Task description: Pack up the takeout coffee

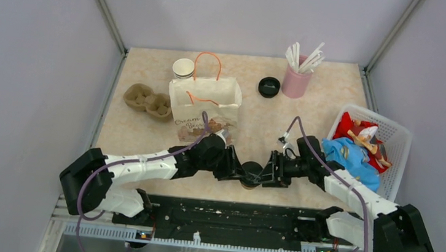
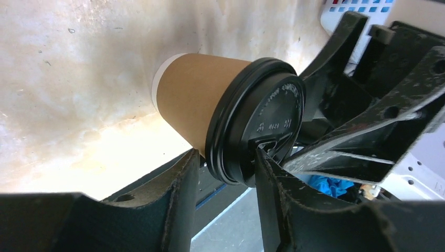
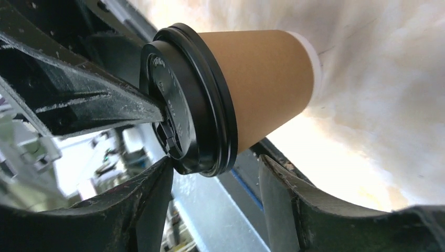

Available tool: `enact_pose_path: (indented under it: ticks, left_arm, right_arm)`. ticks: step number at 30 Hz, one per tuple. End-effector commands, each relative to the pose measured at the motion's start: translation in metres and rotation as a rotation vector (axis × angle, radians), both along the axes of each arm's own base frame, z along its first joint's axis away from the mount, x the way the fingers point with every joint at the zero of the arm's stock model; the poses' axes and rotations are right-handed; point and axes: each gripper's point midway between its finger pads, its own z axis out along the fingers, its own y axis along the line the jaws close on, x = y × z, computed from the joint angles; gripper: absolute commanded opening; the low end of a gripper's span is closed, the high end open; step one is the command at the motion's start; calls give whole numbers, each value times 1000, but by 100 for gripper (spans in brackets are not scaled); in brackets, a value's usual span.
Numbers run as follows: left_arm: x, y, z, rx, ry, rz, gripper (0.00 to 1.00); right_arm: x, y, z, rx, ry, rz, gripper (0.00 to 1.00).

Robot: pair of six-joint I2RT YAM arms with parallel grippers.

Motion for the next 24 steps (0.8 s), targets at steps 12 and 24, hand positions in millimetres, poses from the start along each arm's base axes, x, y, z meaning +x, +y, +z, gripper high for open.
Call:
enact_pose_path:
  ticks: [12,24]
  left_arm:
    - [7,0,43,15,-132,-71,70]
    - [-8,39,82,-61,-228,-19,80]
  right_arm:
    - [30,-36,50,-359,-204,-22,83]
    - [24,-10,58,-670,-353,117,93]
